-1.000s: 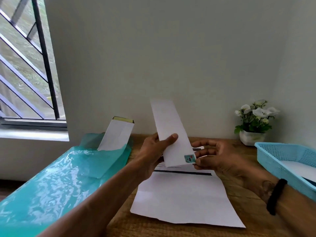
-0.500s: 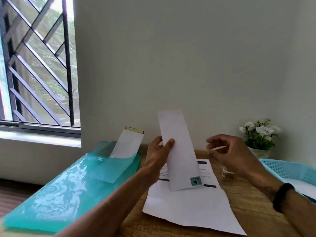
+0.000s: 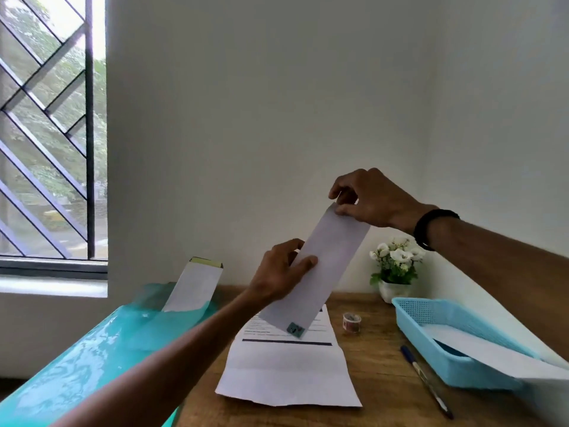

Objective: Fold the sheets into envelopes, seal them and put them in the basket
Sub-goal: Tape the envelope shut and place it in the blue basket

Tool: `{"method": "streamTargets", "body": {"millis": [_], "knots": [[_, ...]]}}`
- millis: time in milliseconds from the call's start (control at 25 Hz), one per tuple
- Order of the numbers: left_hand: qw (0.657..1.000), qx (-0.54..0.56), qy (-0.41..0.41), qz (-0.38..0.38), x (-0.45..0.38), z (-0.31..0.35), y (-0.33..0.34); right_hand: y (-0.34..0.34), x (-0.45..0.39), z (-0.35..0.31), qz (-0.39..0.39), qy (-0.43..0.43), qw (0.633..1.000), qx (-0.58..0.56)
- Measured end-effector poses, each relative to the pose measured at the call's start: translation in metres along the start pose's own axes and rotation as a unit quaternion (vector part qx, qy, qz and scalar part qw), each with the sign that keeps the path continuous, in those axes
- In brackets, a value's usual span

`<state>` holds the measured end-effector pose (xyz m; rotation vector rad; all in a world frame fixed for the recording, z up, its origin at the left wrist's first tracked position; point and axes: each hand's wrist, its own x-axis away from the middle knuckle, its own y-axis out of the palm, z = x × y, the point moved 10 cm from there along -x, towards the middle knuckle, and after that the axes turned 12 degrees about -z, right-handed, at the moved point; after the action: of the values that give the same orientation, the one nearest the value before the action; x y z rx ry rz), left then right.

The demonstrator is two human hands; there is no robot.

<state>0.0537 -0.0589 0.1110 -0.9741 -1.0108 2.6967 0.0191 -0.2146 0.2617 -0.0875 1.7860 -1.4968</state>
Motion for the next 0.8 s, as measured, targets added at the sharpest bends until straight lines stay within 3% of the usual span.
{"method": "streamTargets", "body": {"millis": [160, 280, 400, 520, 640, 800], "knots": [[0.989, -0.128, 0.07, -0.001, -0.006, 0.028, 0.008, 0.006, 0.034, 0.011, -0.078, 0.045, 0.989, 0.12], [0.979, -0.166, 0.117, 0.003, -0.009, 0.055, 0.018, 0.004, 0.068, 0.031, -0.103, 0.108, 0.983, 0.108], [0.958, -0.204, 0.185, 0.082, 0.013, 0.115, 0.039, -0.021, 0.121, 0.054, -0.051, 0.191, 0.98, 0.009], [0.917, -0.262, 0.29, 0.074, 0.048, 0.179, 0.096, -0.045, 0.178, 0.074, 0.023, 0.257, 0.961, -0.101], [0.893, -0.276, 0.339, 0.104, 0.074, 0.213, 0.141, -0.054, 0.231, 0.09, 0.103, 0.312, 0.911, -0.25], [0.893, -0.211, 0.353, 0.183, 0.092, 0.231, 0.152, -0.043, 0.294, 0.104, 0.168, 0.371, 0.827, -0.387]]}}
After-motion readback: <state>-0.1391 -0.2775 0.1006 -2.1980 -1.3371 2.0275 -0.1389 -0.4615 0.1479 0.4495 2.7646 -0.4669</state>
